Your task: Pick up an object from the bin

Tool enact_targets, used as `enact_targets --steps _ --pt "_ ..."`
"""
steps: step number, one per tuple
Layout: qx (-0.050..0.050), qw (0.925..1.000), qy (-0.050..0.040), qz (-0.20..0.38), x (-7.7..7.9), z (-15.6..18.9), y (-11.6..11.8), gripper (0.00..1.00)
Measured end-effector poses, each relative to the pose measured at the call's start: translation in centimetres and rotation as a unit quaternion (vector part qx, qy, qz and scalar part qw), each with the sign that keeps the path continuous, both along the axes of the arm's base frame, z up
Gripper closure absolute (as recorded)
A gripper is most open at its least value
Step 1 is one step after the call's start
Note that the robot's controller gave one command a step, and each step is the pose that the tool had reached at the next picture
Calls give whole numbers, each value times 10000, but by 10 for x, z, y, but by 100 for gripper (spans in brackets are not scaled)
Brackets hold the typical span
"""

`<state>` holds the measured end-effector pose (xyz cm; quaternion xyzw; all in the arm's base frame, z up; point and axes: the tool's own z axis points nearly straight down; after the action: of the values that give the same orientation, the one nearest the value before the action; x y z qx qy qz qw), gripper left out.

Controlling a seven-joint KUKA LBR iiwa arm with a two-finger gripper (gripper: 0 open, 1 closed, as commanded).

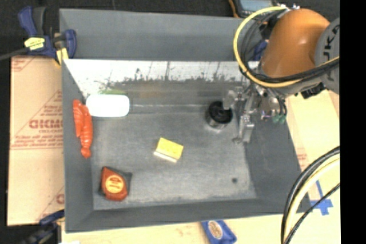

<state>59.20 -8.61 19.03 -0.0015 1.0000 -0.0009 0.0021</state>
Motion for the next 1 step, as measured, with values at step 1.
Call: enact_targets --steps 1 --pt "8 9999 -19 -163 38 -23 27 0"
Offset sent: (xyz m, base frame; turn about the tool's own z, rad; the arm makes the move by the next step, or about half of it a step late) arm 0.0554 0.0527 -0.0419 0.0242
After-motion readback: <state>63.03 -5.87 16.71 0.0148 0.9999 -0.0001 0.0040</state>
